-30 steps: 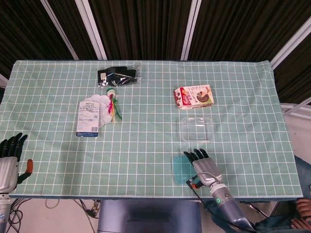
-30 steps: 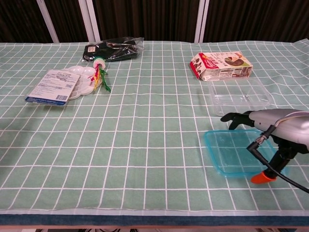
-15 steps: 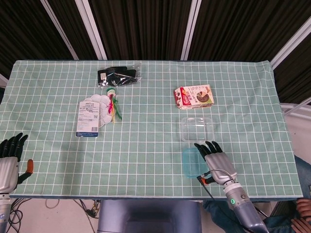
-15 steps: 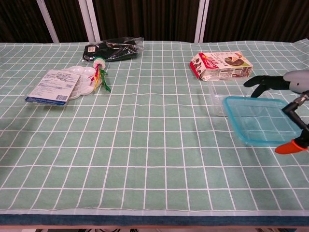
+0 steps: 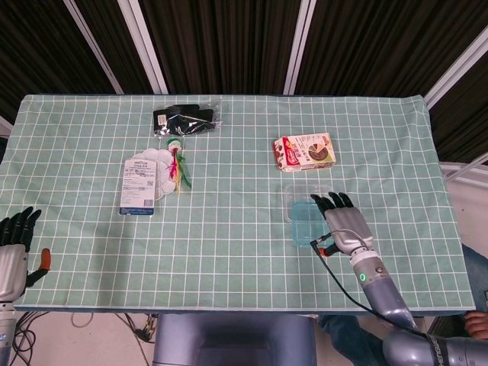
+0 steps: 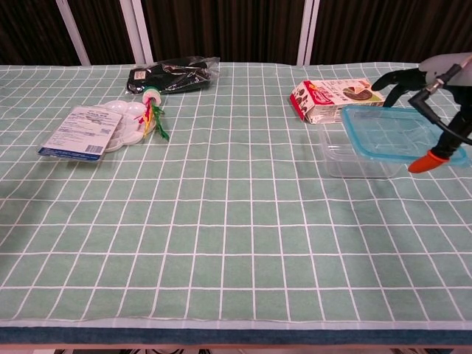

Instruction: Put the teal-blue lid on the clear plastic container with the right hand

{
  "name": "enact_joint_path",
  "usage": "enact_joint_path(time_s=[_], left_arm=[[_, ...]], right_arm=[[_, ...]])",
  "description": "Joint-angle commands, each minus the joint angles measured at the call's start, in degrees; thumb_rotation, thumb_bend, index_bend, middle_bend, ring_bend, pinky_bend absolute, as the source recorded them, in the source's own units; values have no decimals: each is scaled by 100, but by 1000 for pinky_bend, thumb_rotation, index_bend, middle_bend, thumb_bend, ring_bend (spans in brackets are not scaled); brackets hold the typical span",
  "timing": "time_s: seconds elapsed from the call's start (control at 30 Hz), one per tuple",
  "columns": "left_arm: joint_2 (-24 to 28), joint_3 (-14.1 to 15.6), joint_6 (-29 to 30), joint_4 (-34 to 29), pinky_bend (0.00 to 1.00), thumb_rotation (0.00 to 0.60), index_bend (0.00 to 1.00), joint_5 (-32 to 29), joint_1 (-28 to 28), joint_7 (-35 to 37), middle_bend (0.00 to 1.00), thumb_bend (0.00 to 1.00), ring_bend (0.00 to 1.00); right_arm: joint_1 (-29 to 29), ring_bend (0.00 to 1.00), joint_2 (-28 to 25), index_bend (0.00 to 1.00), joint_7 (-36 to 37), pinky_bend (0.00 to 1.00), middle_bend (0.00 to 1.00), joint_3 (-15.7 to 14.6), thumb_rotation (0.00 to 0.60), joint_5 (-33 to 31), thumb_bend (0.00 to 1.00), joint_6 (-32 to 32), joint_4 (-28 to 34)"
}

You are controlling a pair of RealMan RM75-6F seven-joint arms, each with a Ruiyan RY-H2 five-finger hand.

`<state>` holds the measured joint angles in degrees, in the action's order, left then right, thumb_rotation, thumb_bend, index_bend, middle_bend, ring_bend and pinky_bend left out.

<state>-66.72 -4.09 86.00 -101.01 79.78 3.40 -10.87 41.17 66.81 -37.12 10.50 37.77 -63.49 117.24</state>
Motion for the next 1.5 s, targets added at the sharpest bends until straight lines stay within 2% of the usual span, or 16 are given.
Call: enact_joint_path(time_s=[0.03, 0.37, 0.47, 0.83, 1.5], left_arm=[[9, -12, -22, -6, 0, 600, 26, -39, 6, 8, 0, 539, 0], [47, -81, -110, -31, 0, 600, 26, -233, 35, 46, 0, 539, 0], [61, -99, -137, -41, 0, 600, 26, -275, 48, 59, 0, 539, 0], [73, -133, -199, -61, 0, 600, 26, -427, 76, 5, 0, 539, 0], [67, -132, -200, -82, 0, 600, 28, -495, 92, -79, 0, 539, 0]], right_arm=[[594, 41, 17, 0, -336, 0, 366, 303, 600, -788, 188, 426, -473], [1484, 41, 557, 0, -919, 0, 366, 334, 600, -2026, 187, 688, -1540], [1594, 41, 691, 0, -922, 0, 366, 328, 600, -2138, 187, 678, -1771], [1570, 41, 924, 0, -474, 0, 366, 200, 600, -1803, 187, 912, -2205], [1332, 41, 925, 0, 19, 0, 366, -100, 600, -1044, 187, 772, -2097]])
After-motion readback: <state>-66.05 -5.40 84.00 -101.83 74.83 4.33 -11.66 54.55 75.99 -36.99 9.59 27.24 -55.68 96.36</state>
